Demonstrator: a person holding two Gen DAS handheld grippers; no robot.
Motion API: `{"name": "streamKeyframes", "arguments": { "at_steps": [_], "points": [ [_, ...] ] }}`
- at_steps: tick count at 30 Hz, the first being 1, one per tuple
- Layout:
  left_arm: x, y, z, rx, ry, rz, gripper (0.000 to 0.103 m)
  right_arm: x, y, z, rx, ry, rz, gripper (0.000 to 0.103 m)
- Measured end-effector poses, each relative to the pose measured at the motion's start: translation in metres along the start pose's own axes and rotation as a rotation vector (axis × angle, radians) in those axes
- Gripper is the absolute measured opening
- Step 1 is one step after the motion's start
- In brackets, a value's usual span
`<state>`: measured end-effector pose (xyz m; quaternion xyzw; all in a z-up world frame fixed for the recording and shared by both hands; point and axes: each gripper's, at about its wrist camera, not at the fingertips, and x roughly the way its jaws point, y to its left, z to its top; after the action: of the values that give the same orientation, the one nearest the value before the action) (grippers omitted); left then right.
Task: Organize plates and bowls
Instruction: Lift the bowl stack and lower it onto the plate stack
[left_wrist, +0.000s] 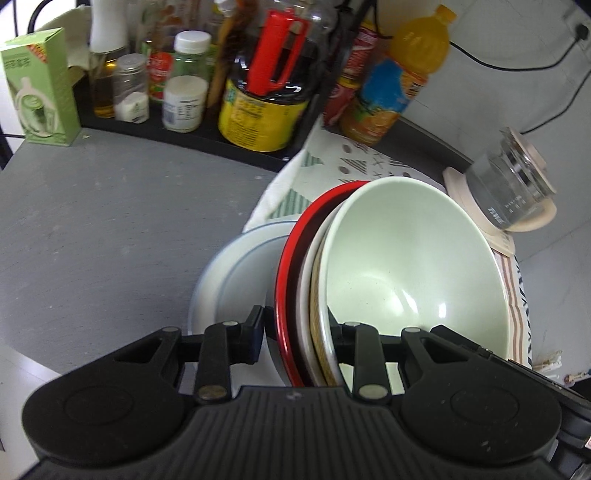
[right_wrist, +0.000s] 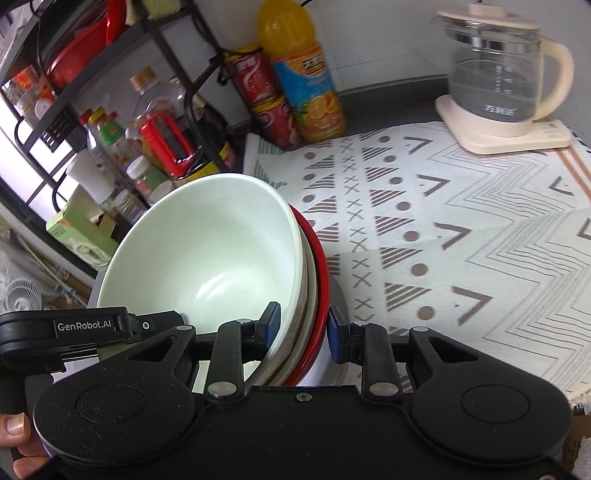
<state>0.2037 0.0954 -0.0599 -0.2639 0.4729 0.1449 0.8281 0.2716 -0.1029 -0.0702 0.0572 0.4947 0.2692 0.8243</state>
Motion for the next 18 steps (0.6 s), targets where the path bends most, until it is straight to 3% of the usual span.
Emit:
{"name": "streamKeyframes", "arguments": {
  "at_steps": [18],
  "points": [
    [0.015,0.018,0.001,-0.028,0.049,0.018,0.029,0.022,0.009,-0.005,0.002,0.056,-0.015,0.026]
  ]
}}
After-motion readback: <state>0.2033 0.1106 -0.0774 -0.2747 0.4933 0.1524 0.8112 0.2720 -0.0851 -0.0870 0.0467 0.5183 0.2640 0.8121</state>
